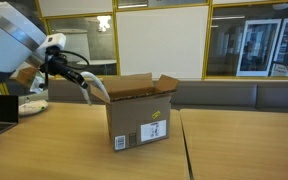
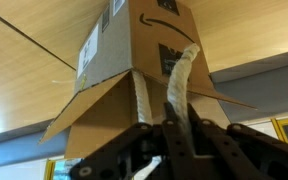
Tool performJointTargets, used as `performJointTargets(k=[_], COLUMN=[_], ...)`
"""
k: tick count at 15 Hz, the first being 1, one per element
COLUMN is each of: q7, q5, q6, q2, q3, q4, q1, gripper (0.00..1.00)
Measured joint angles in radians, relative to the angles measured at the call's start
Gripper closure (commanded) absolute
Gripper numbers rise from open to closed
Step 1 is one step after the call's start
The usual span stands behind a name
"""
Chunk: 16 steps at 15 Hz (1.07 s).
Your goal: Put all the objects on the table into the cardboard box.
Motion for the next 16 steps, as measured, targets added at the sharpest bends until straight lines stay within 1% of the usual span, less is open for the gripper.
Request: performJointTargets(k=[3,7,12,16], q7=[-0.014,-0.044,-0.074,-0.093], q5=[0.043,0.085,0.084,0.083], q6=[-0.033,-0.052,-0.056,-0.047], q2=[-0.059,-0.071,-0.03,0.051], q3=[0.036,0.078,0.091,0.072], q4=[0.015,0.089,0.184,0.249], q1=[0.002,-0.029,-0.097,-0.163], gripper=[0.87,0.87,0.87,0.87])
